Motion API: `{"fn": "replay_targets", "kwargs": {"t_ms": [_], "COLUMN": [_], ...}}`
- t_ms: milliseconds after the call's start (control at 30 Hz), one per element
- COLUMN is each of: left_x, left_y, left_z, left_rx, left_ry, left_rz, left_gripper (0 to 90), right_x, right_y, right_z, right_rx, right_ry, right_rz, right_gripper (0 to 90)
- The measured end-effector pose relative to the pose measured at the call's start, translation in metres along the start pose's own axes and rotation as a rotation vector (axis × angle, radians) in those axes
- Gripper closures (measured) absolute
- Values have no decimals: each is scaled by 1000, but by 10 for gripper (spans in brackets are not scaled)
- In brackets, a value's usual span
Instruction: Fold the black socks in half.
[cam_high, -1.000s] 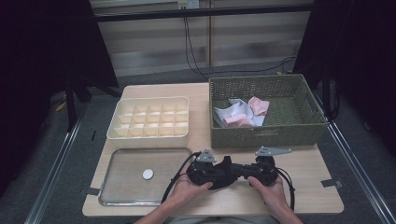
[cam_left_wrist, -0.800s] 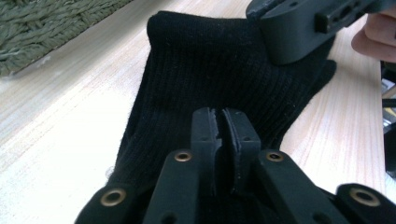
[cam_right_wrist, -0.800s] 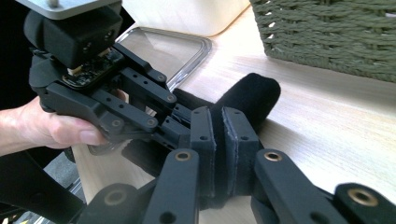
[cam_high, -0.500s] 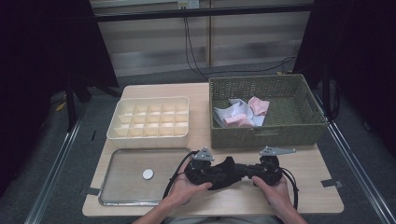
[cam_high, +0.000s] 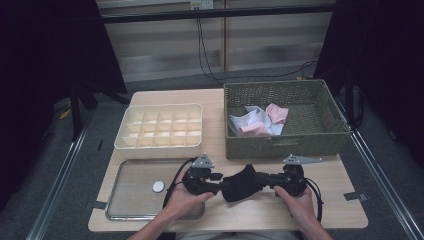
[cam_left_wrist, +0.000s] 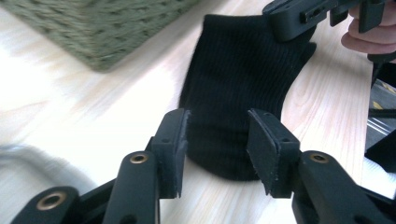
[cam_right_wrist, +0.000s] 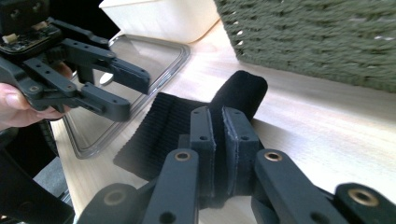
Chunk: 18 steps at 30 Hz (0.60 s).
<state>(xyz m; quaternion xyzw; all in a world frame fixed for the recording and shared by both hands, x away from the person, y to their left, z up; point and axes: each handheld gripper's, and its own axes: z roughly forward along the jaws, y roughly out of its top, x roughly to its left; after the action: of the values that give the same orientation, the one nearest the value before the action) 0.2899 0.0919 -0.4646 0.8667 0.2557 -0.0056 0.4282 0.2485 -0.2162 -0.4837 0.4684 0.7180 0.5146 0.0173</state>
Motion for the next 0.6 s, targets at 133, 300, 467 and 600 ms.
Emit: {"fn": "replay_targets", "kwargs": {"t_ms": [133, 300, 467, 600], "left_x": [6, -3, -2, 0], "left_y": [-5, -12, -17, -18], "left_z": [-3, 7, 13, 20], "left_rx": [-39, -11, 8, 31], "left_ry": [-12, -45, -34, -34], "left_rz": [-40, -35, -43, -48], "left_gripper": [539, 529, 528, 538], "right_x": [-1, 1, 4, 6], "right_y": [0, 2, 4, 6], "right_z": [-1, 0, 0, 2], "right_rx": [-2, -9, -19, -24], "right_ry": [-7, -6, 0, 4], "right_rz": [-1, -9, -30, -30], "right_gripper": [824, 823, 822, 821]}}
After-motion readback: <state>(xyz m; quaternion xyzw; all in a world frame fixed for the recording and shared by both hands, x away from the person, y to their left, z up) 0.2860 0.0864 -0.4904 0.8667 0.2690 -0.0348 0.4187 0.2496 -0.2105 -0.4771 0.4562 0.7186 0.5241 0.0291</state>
